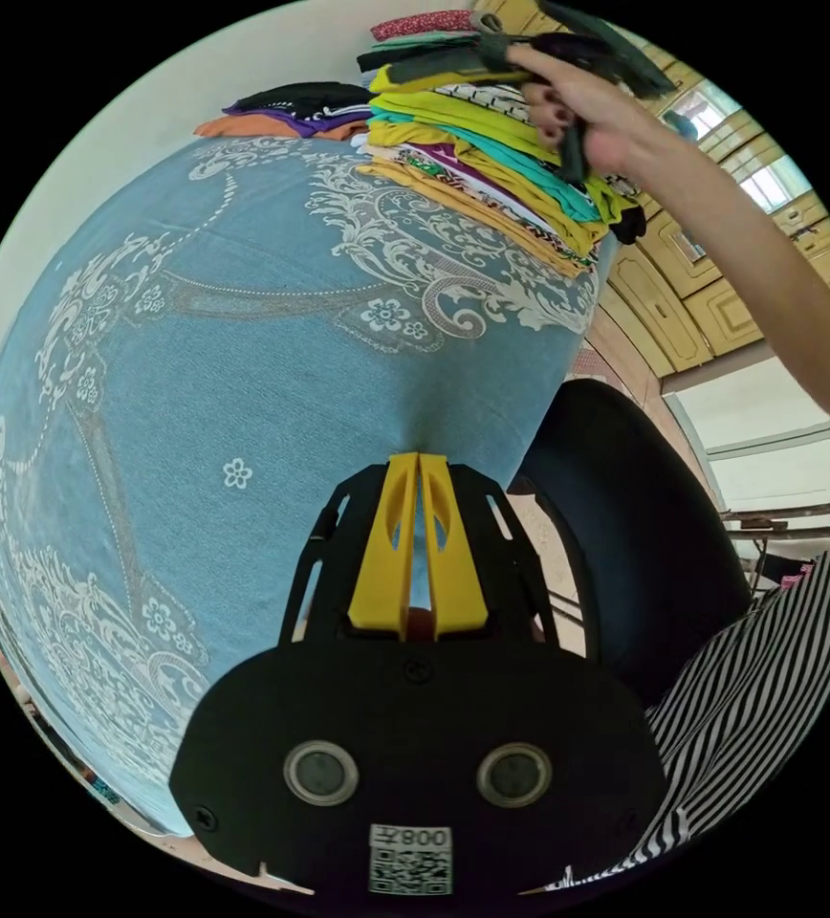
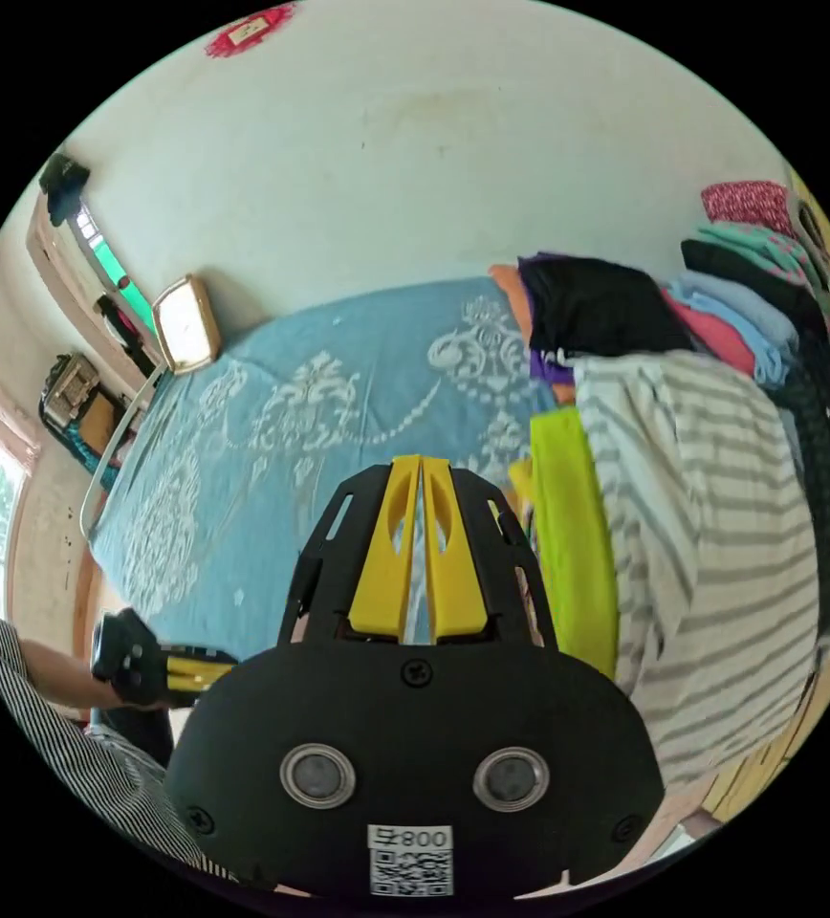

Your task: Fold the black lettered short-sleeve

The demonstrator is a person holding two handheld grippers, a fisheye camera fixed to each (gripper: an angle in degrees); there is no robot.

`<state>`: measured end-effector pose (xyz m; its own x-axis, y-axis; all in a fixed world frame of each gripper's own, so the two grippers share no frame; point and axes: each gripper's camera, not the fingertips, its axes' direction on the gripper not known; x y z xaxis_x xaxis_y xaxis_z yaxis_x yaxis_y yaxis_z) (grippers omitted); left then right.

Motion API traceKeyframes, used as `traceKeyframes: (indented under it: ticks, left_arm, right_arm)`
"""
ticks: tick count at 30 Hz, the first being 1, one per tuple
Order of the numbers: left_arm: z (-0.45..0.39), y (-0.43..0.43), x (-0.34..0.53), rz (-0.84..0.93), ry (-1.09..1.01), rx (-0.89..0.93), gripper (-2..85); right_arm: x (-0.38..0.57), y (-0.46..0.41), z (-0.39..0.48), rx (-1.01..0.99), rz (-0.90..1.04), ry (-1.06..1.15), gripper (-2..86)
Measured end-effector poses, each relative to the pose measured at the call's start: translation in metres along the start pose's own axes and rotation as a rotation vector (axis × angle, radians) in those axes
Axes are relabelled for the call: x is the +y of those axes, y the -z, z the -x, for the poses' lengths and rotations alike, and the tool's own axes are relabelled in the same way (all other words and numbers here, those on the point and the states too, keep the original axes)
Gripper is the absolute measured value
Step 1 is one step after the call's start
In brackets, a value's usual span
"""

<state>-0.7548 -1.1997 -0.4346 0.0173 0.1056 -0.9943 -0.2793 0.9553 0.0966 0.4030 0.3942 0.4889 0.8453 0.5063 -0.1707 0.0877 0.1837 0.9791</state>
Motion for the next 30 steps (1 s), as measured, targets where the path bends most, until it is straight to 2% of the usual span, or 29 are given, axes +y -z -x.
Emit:
traceKeyframes:
  ticks: [5, 13, 22, 30]
  left_arm:
    - [0.023, -0.021, 0.03, -0.053, 0.03, 0.093, 0.2]
    - [0.05, -0.051, 0.065, -0.085, 0.025, 0.165, 0.1]
    - [0.078, -0.086, 0.104, -0.115, 0.039, 0.212, 0.2]
    - [0.095, -0.114, 0.138, -0.13, 0.022, 0.185, 0.2]
  right_arm:
    - [-0.11, -0.037, -0.027, 0.09, -0.079, -0.045, 5.1]
    - [-0.229, -0.11, -0.072, 0.267, 0.02, -0.07, 6.5]
    - [-0.275, -0.152, -0.089, 0.416, 0.078, -0.085, 5.1]
    - [-0.269, -0.115, -0.099, 0.274, -0.025, -0.17, 0.4]
